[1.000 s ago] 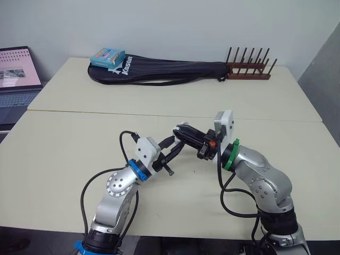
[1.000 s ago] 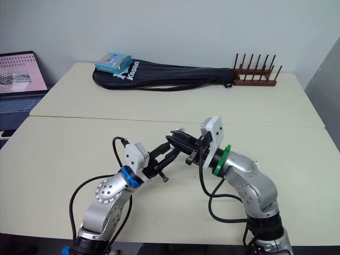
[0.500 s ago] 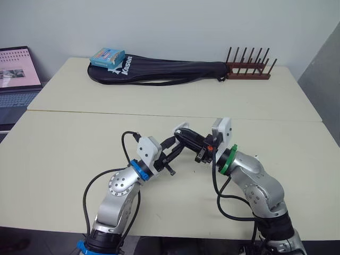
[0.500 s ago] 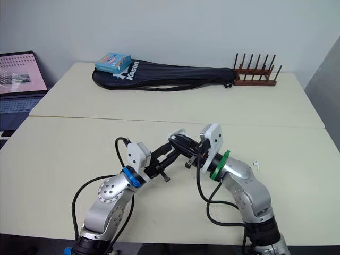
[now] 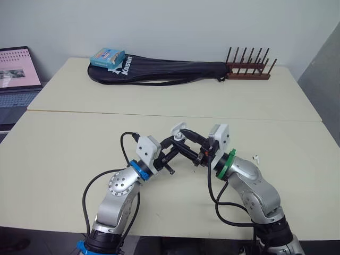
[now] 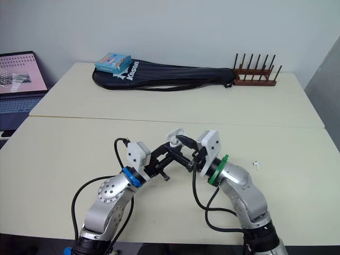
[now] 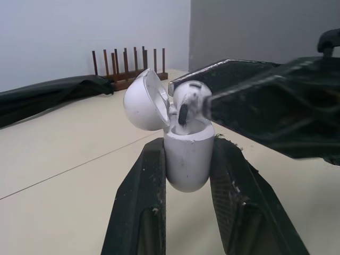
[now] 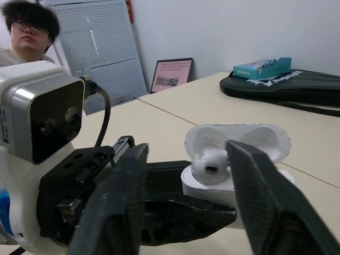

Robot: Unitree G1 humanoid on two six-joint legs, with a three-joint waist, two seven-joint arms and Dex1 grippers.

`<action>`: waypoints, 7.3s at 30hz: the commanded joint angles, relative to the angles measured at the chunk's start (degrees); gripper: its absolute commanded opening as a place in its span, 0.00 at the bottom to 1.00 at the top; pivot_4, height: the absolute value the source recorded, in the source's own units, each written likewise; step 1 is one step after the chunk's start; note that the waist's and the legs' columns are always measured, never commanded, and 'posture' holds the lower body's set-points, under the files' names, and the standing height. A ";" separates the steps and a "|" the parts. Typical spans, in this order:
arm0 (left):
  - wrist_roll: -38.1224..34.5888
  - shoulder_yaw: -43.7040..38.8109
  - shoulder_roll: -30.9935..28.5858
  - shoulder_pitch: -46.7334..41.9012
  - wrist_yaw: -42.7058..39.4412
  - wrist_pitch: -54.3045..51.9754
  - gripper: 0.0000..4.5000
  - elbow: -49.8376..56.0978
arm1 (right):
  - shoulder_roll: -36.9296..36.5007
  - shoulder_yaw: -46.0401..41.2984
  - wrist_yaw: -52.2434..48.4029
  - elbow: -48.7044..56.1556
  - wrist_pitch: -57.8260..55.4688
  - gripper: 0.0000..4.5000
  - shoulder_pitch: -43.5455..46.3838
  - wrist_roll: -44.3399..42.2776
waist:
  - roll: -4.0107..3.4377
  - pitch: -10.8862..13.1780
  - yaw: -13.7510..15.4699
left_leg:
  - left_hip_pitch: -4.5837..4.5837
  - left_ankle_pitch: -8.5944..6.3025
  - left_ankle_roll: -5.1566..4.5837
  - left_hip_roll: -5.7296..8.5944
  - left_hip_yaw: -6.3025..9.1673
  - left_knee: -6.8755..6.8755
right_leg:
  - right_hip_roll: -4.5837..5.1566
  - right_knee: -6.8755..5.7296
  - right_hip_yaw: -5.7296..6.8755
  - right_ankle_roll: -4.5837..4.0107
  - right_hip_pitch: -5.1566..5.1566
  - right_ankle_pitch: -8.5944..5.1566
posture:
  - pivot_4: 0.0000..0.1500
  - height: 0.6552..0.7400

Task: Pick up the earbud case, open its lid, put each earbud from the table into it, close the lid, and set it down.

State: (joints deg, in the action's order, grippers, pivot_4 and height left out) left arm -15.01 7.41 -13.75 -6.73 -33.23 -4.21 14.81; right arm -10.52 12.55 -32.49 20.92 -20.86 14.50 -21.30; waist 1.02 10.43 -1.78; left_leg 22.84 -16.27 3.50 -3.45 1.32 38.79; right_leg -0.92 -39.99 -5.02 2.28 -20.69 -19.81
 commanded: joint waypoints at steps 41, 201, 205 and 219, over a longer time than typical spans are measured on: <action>1.02 -0.58 -2.71 1.09 -3.82 8.04 0.17 -2.78 | -40.04 -47.07 -21.75 2.87 -4.12 1.00 -41.64 -0.28 | 0.01 0.01 0.23 | -0.22 -0.02 -0.03 0.13 -0.37 -0.02 | 0.02 0.34 -0.25 0.02 0.43 -0.01 | 1.00 0.85; -0.07 3.25 0.61 -1.80 -2.30 2.93 0.17 2.67 | -14.58 -5.23 -11.38 0.72 8.24 0.08 5.37 8.44 | -0.14 0.14 0.19 | -0.06 0.00 -0.01 0.03 0.02 0.07 | 0.02 0.09 0.04 0.08 0.16 0.08 | 1.00 0.85; -0.06 3.24 0.62 -1.87 -2.35 3.00 0.17 2.57 | -15.20 -4.40 -11.49 -0.40 11.18 0.08 4.97 10.13 | -0.14 0.14 0.17 | -0.06 0.00 -0.01 0.03 0.02 0.07 | 0.02 0.08 0.03 0.08 0.16 0.08 | 1.00 0.85; 0.16 3.39 0.27 -1.80 -2.77 3.05 0.17 2.56 | -17.90 -6.65 -13.14 2.31 7.44 0.61 4.78 5.90 | -0.14 0.14 0.19 | -0.06 0.01 -0.01 0.03 0.02 0.07 | 0.02 0.08 0.03 0.08 0.16 0.08 | 1.00 0.85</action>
State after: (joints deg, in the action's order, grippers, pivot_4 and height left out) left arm -14.40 10.62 -13.62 -7.84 -35.64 -2.29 15.21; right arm -27.29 7.97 -45.20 20.70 -12.02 19.04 -13.70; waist 0.88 10.57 -1.59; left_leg 22.78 -16.27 3.49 -3.43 1.34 38.86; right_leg -0.90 -39.91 -5.00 2.37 -20.53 -19.73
